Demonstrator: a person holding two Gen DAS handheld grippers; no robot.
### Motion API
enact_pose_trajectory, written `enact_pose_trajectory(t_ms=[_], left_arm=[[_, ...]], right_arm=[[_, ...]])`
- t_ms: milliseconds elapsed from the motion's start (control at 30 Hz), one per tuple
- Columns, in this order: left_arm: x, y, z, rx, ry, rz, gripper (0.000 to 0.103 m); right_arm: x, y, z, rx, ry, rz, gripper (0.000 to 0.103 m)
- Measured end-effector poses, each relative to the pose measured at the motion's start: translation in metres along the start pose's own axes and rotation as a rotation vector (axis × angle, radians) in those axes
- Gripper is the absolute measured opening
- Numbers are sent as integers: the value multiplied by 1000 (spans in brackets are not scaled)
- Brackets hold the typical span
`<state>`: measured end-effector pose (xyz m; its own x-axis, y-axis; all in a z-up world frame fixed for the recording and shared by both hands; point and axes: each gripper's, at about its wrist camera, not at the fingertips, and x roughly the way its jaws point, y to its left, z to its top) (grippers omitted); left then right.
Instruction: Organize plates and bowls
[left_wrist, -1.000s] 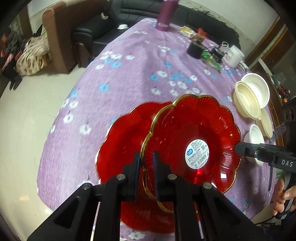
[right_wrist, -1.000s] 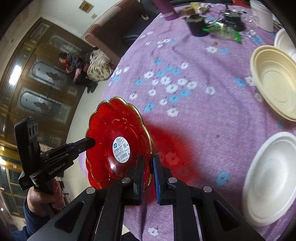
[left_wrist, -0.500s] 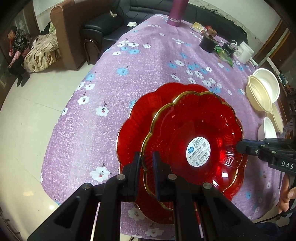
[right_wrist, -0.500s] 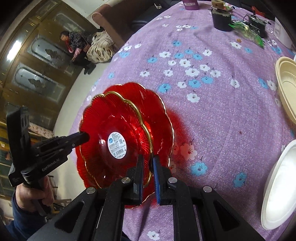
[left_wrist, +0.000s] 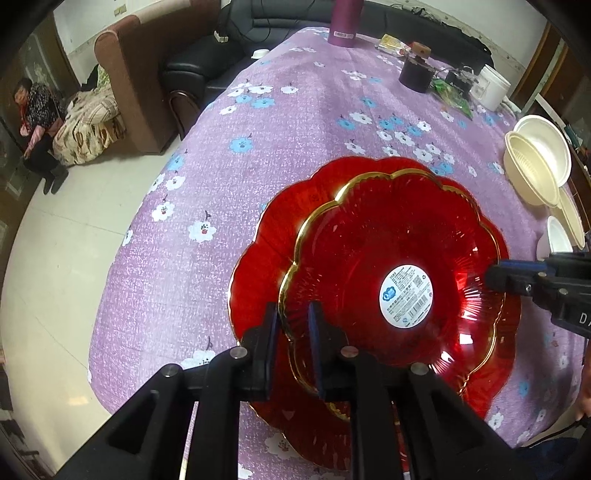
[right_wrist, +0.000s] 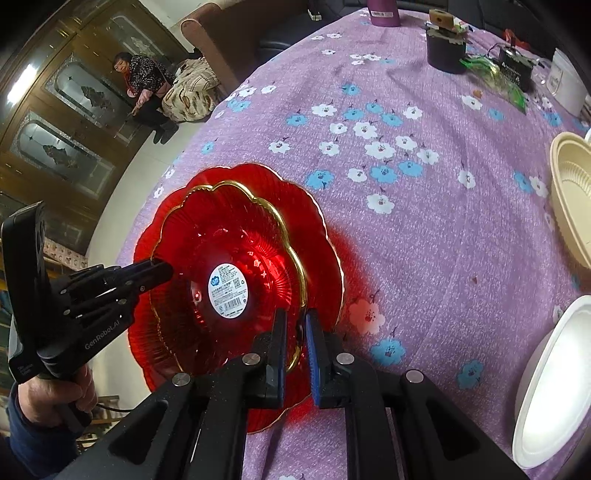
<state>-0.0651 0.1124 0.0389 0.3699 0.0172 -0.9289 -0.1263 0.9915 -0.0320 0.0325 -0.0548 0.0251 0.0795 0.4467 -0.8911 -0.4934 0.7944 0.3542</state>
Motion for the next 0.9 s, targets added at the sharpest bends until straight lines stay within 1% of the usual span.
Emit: enact_pose_trajectory(t_ms=[133, 300, 400, 467, 567, 700, 767, 900], left_arm=[[-1, -4, -1, 27, -11, 27, 17], [-2, -9, -5, 54, -34, 61, 21], [-3, -14, -8, 66, -53, 84, 25], [-4, -19, -11, 81, -66, 101, 30], [-4, -25, -14, 106, -86, 132, 35], [-4, -30, -18, 134, -108, 171, 37], [-4, -31, -20, 140, -118, 183, 37], [-5, -33, -22, 144, -136, 197, 38]], right_arm=[[1, 6, -1, -60, -13, -60, 13], [6, 23, -1, -150, -28, -135, 21], [8, 26, -1, -168, -29, -150, 23], [9, 27, 0, -177, -32, -161, 25], [9, 28, -3, -189, -37, -170, 27], [9, 33, -6, -199, -44, -178, 30], [8, 34, -10, -211, -48, -188, 31], [8, 38, -13, -226, -54, -195, 35]])
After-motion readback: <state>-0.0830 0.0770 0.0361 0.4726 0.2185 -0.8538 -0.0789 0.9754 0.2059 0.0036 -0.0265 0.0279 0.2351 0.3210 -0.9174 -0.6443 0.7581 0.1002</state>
